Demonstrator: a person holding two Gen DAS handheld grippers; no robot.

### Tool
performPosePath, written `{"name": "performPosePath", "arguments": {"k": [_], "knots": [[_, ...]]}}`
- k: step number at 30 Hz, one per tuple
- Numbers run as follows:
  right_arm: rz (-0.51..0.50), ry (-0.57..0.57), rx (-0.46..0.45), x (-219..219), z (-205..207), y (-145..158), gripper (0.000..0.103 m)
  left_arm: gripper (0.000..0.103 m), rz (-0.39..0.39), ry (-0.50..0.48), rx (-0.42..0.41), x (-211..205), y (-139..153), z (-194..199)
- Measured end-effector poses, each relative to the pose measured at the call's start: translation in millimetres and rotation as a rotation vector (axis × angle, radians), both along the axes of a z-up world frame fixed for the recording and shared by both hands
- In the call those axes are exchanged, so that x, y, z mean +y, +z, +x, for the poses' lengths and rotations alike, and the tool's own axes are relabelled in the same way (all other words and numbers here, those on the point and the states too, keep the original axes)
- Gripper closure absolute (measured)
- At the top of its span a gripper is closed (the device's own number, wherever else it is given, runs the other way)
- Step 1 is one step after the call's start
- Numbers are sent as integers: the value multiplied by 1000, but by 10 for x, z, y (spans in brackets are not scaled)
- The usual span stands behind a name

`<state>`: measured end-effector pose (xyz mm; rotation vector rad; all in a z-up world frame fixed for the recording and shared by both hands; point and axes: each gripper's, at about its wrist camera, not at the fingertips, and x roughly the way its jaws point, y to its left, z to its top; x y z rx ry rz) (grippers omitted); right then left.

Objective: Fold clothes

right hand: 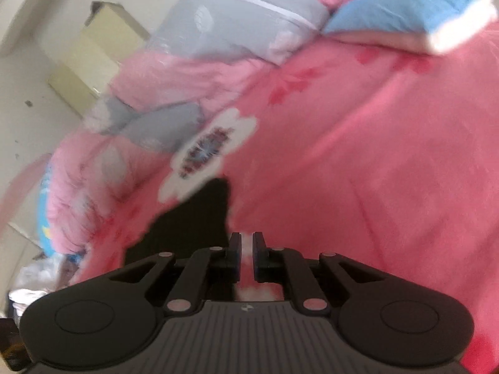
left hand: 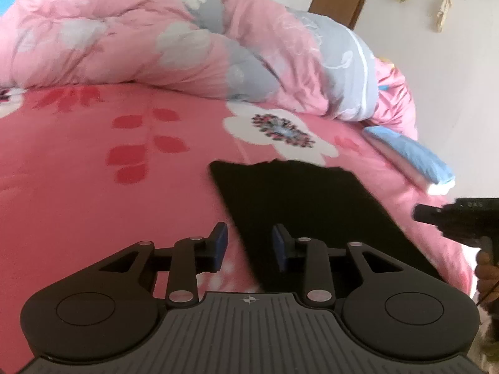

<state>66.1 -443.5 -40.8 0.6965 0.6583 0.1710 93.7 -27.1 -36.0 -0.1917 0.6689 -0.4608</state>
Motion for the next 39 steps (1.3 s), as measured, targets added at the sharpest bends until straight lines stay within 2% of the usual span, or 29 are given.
{"name": "performPosePath", "arguments": {"k": [3, 5, 7, 9, 12, 14, 16, 18, 20, 21, 22, 24, 26, 28, 31, 32, 33, 34, 35, 37, 39], "knots": [[40, 135, -1, 230, 252, -26, 95, 71, 29, -22, 28, -182, -84, 132], [61, 203, 35, 316, 437, -112, 95, 65, 62, -18, 55, -207, -174, 196], [62, 185, 69, 230, 545, -199, 96, 65, 47, -17, 71, -113, -164, 208], [62, 121, 85, 44, 558, -201, 95, 61, 73, 12, 66, -53, -77, 201], [3, 66, 49, -107, 531, -59, 94, 61, 82, 13, 46, -81, 38, 265], [60, 114, 3, -79, 579, 13, 90, 61, 75, 0, 42, -171, 74, 363], [79, 197, -9, 96, 729, 2, 78, 61, 85, -8, 42, -297, 65, 472], [76, 284, 16, 312, 937, -60, 78, 61, 95, -4, 46, -357, -21, 578], [98, 319, 61, 390, 1138, -209, 78, 61, 110, 20, 61, -340, -106, 672], [101, 304, 79, 367, 1217, -273, 81, 61, 99, 37, 69, -282, -101, 697], [108, 276, 83, 297, 1285, -324, 89, 61, 89, 54, 77, -223, -96, 723], [154, 204, 87, 115, 1321, -348, 90, 61, 54, 71, 77, -140, -48, 751], [149, 178, 34, 63, 1272, -235, 87, 61, 14, 76, 68, -90, 12, 772], [156, 217, -7, 101, 1259, -148, 84, 61, -4, 60, 70, -144, 15, 825], [213, 329, 30, 287, 1424, -215, 78, 61, 19, 56, 98, -271, -99, 955], [201, 340, 57, 349, 1494, -271, 78, 61, 18, 66, 93, -266, -143, 993], [200, 303, 70, 314, 1524, -319, 79, 61, 18, 81, 87, -251, -177, 1028], [207, 252, 78, 247, 1539, -360, 85, 61, 23, 105, 80, -209, -189, 1058], [214, 201, 86, 181, 1553, -402, 86, 61, 17, 127, 77, -157, -196, 1082], [237, 86, 85, 10, 1530, -438, 82, 61, -26, 156, 83, -28, -146, 1067], [261, 21, 38, -155, 1388, -360, 82, 61, -25, 167, 69, 41, -66, 1006]]}}
